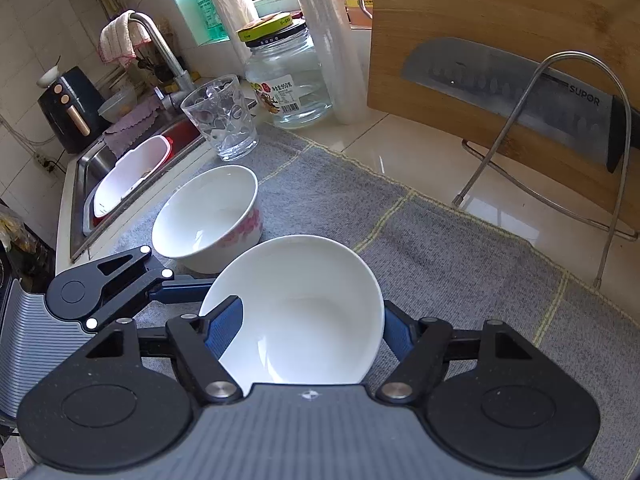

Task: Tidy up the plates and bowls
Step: 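Lift the pink-flower bowl with the right tool toward the other bowl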

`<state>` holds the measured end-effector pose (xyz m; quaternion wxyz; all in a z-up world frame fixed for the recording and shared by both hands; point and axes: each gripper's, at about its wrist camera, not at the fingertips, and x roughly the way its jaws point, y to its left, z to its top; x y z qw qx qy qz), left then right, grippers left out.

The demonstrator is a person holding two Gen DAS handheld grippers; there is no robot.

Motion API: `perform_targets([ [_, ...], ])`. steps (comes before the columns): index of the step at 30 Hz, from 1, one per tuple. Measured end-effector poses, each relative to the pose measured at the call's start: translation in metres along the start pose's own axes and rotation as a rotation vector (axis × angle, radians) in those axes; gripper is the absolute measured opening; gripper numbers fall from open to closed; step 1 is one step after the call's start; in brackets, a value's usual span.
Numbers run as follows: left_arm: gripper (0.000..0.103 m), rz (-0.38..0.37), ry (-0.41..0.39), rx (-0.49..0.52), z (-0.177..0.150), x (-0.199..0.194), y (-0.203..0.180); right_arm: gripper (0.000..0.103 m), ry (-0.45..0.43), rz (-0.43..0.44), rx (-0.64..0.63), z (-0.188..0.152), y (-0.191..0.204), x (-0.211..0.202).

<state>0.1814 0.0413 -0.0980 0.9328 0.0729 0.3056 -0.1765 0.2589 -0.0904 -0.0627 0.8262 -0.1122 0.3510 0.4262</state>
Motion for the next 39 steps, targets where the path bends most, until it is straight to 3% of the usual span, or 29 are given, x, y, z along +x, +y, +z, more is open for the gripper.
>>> perform_targets([
  [19,0.087,-0.012,-0.008,0.015,0.009,-0.050,-0.029,0.079,-0.049,0.006,0.019,-0.016,0.029,-0.058],
  [39,0.087,-0.095,-0.020,0.042,-0.012,-0.103,-0.070,0.079,-0.103,-0.054,0.055,-0.079,0.069,-0.111],
])
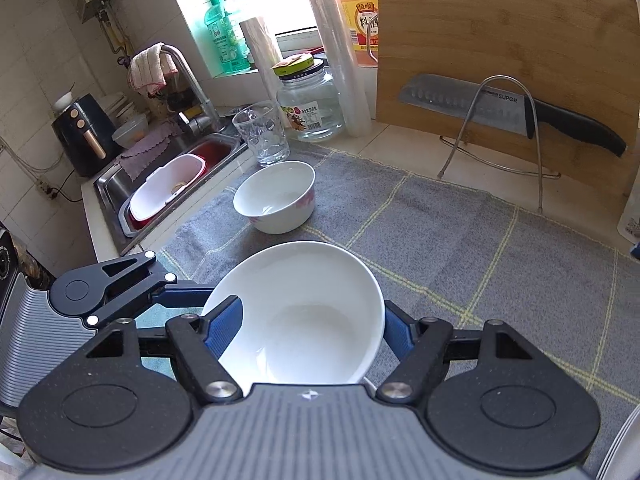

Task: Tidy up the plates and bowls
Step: 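Lift the pink-flower bowl with the right tool toward the other bowl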

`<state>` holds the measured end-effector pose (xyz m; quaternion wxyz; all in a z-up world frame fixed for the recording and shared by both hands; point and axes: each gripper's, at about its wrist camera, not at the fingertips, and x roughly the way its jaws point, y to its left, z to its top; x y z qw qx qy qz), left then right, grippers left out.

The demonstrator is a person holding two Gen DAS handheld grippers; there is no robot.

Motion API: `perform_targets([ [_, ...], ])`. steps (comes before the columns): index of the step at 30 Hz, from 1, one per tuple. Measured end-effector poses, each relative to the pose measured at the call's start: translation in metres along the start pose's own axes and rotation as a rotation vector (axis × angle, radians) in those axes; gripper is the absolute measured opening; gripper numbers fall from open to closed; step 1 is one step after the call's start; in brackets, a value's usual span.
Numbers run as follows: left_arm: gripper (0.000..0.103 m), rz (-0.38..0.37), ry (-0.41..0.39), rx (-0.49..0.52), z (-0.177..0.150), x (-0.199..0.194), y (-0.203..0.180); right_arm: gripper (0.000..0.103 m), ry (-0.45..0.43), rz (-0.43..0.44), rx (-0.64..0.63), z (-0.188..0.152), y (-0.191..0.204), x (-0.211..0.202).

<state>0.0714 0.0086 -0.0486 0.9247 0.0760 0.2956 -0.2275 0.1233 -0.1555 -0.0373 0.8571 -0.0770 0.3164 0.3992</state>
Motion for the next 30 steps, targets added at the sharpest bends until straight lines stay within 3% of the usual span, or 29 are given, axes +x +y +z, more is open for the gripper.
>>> perform_targets([
  [14,0.087,-0.043,0.035,0.017,-0.015,-0.008,-0.022,0.079,0.010,-0.020,0.048,-0.035,0.005,-0.012],
  [30,0.087,-0.064,0.080,0.014,-0.019,0.000,-0.027,0.079,0.028,-0.039,0.071,-0.049,0.001,-0.007],
])
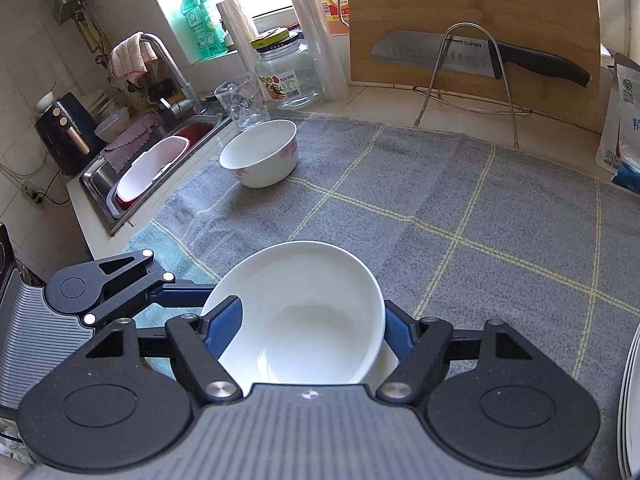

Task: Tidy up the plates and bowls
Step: 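Lift the pink-flower bowl with the right tool toward the other bowl, then lower the pink-flower bowl into the white bowl and open the right tool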

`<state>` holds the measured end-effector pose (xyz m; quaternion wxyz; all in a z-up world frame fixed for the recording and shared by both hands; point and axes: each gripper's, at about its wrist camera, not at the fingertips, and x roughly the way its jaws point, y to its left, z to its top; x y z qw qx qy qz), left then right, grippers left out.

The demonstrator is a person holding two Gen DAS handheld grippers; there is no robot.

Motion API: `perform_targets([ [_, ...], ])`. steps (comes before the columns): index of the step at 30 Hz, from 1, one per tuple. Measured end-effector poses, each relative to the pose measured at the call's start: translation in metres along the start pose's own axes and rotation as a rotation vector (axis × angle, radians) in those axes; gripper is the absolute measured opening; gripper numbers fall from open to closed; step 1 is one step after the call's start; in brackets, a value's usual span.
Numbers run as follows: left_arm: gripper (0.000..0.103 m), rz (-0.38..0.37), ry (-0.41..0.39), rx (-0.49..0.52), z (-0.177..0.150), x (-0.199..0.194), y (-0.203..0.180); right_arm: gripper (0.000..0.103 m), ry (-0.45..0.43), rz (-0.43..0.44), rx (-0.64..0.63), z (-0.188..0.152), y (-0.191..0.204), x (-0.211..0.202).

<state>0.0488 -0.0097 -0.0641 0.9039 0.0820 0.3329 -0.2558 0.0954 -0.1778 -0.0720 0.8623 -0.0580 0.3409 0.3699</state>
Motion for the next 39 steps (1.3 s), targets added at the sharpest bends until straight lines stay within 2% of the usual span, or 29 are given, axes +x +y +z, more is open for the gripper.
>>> perform_targets([
  [17,0.087,-0.023,0.020,-0.002,-0.003,0.009,0.001,0.080,0.012,-0.008,0.002,-0.008,-0.004,0.006],
  [19,0.088,-0.029,0.019,0.001,-0.004,0.009,0.002,0.081,0.014,-0.010,-0.009,-0.008,-0.004,0.007],
  [21,0.089,-0.027,0.024,0.010,-0.004,0.011,0.001,0.092,0.008,-0.010,-0.010,-0.009,-0.003,0.006],
  [26,0.095,-0.051,0.001,0.008,-0.005,0.005,0.002,0.102,-0.033,-0.012,-0.028,-0.005,-0.001,0.000],
  [35,0.095,-0.056,0.015,0.007,-0.015,-0.009,0.010,0.103,-0.038,-0.059,-0.091,0.001,0.008,-0.003],
  [39,0.095,-0.019,0.012,0.015,-0.020,-0.018,0.020,0.103,-0.040,-0.085,-0.118,0.010,0.016,-0.002],
])
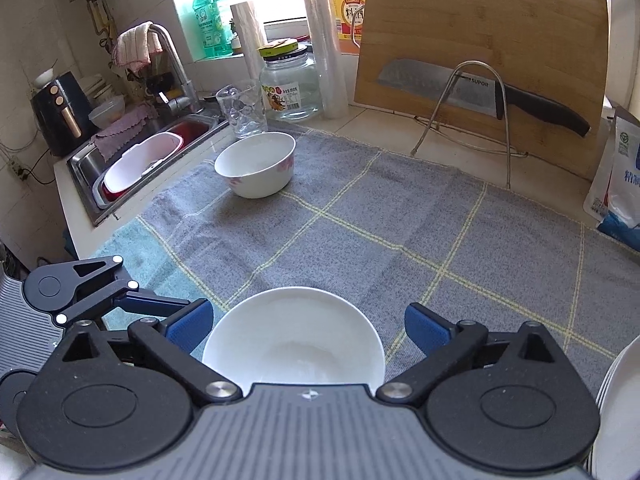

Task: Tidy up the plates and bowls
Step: 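Lower the pink-flower bowl into the white bowl and open the right tool, then move the right tool to the remaining white bowl and grip its rim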

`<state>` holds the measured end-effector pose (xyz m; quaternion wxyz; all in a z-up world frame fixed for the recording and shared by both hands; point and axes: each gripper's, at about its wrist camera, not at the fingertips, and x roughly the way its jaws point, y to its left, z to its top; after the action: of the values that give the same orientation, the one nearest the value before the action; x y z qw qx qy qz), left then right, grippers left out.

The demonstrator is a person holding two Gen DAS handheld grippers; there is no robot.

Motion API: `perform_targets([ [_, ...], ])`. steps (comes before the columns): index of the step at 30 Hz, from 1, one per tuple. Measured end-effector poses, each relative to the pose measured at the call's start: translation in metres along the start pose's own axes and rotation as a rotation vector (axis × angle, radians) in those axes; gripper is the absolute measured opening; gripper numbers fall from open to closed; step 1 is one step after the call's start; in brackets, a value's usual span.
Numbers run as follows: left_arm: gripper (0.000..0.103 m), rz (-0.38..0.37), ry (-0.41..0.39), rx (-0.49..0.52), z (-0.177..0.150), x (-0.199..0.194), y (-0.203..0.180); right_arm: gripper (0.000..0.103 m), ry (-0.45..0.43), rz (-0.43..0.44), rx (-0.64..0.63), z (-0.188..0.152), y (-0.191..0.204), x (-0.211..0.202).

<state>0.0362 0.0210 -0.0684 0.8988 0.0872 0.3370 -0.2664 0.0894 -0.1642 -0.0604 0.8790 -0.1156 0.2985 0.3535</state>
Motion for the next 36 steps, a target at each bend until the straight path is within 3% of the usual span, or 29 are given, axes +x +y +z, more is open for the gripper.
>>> perform_targets([
  [17,0.095,0.351,-0.117,-0.170,-0.005,-0.013,0.112,0.103,-0.025,0.070,-0.184,0.089,0.059,0.033],
  [27,0.095,0.435,-0.087,-0.238,-0.001,0.022,0.147,0.103,0.065,0.138,-0.302,0.138,0.067,0.095],
  [36,0.095,0.440,-0.087,-0.273,0.006,0.050,0.166,0.103,0.144,0.202,-0.317,0.165,0.048,0.152],
])
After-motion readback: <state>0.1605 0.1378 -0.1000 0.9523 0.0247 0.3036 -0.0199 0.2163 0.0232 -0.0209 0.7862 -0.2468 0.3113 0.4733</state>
